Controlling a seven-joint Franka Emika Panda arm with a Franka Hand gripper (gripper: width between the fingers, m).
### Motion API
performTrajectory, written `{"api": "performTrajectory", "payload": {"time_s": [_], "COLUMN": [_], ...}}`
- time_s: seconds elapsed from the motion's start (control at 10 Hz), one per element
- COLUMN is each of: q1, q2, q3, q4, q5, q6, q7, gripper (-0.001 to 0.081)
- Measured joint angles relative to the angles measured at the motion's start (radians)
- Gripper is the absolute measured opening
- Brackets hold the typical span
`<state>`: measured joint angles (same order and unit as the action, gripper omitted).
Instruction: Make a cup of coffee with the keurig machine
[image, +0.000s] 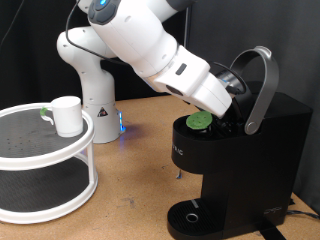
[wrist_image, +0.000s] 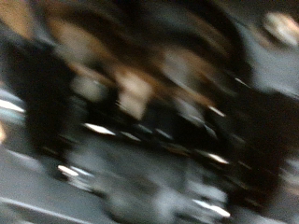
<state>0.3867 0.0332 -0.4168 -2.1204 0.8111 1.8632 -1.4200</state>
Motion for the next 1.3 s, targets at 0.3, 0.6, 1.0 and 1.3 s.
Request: {"api": "performTrajectory", "payload": {"time_s": [0.3, 0.6, 1.0, 1.3], "q1": [-0.013, -0.013, -0.006, -0.006], "q2": [-0.020, -0.027, -0.008, -0.008], "q3": [-0.013, -0.014, 0.011, 0.017], "q4": [0.000, -0.018, -0.048, -0.048], "q5": [-0.073, -0.085, -0.096, -0.092], "q6": [-0.076, -0.057, 0.016, 0.018], "q7": [0.003, 0.008, 0.013, 0.012], "gripper": [0.0805, 0.0805, 0.0805, 0.0805]}}
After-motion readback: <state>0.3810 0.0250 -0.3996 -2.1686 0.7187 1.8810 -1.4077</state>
